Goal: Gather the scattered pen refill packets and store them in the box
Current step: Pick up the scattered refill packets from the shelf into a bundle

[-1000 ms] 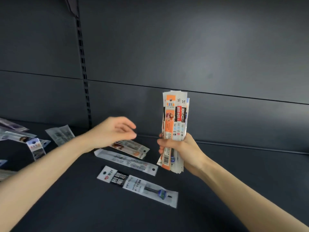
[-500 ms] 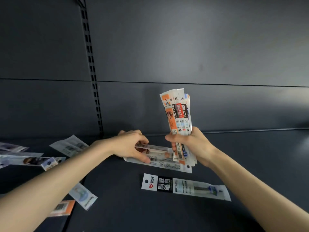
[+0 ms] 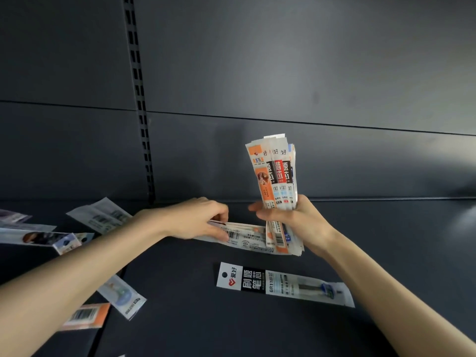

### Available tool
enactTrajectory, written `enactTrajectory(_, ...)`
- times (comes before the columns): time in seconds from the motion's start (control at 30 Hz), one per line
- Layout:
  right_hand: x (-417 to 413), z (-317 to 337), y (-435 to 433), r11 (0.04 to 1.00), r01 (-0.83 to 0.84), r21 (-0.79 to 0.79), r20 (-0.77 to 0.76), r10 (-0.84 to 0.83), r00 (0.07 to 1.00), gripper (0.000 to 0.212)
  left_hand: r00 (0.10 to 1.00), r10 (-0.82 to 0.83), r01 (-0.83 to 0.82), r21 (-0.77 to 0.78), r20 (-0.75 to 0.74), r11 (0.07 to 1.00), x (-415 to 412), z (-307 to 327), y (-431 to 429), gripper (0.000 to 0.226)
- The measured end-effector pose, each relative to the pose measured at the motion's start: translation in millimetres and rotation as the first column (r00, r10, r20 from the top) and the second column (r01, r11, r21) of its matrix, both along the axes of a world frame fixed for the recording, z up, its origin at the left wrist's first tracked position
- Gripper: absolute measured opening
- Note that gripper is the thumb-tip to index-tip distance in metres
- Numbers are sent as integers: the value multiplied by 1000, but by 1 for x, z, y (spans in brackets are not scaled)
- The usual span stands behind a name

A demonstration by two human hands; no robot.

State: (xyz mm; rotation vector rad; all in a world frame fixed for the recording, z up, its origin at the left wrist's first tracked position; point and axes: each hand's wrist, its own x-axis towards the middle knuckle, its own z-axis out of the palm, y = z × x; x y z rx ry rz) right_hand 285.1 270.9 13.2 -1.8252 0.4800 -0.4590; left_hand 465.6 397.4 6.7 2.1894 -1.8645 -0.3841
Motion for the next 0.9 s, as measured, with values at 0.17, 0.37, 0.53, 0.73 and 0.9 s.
enactTrajectory(0.17, -10, 9, -2, 995, -56, -83, -114, 47, 992, 23, 999, 52, -52, -184, -6, 982, -16, 30, 3, 18)
enactTrajectory(0.37, -36, 30, -8, 973, -77, -218, -78, 61, 995, 31, 993, 119, -121, -369, -29, 922, -65, 62, 4, 19)
enactTrajectory(0.53, -76, 26, -26, 984, 21, -177, 56, -11, 998, 28, 920, 362, -213, -582, 152, 785, -105, 49, -11, 55)
enactTrajectory(0.73, -116, 12, -48, 993, 116, 0, 166, -115, 980, 28, 681, 252, -702, -515, -688, 492, -178, 25, -43, 94)
enactTrajectory(0.9, -126, 8, -56, 998, 20, 58, 156, -29, 987, 29, 454, -26, -689, -370, -891, 623, -203, 16, -67, 17)
